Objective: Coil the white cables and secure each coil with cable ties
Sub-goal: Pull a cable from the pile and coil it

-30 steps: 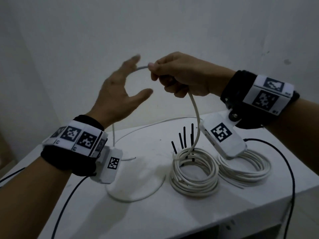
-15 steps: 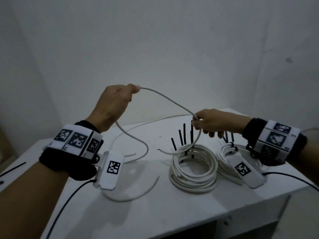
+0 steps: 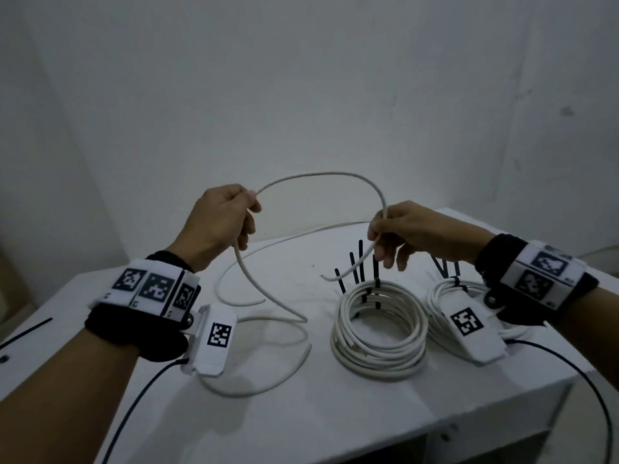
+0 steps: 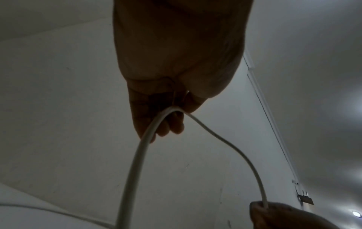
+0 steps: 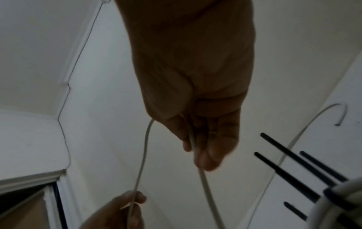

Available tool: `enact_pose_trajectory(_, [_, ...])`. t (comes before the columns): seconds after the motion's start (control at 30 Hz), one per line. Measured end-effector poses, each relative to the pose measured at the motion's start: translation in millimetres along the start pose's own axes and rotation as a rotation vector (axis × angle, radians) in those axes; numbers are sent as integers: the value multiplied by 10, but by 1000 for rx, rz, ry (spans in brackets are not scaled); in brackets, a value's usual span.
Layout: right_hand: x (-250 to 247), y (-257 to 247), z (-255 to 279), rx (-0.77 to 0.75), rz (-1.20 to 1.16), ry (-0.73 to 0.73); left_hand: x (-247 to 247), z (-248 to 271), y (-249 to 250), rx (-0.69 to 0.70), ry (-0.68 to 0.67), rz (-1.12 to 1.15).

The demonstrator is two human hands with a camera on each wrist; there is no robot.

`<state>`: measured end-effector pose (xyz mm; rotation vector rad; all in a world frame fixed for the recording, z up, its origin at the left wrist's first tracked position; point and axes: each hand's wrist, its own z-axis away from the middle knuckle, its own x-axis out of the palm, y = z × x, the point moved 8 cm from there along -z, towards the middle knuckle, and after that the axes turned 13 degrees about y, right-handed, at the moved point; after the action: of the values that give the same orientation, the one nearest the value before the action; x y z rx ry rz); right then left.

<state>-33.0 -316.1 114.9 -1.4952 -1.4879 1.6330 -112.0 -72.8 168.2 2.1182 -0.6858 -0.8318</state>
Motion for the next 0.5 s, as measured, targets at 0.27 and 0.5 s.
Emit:
enact_pose_trajectory(0.27, [330,-235,104,-118,-546,-7,348,186,-274,-251,-61,215])
enact_pose_trajectory(0.5, [915,123,254,11,-423,-248,408,218,-353,-404,63,497])
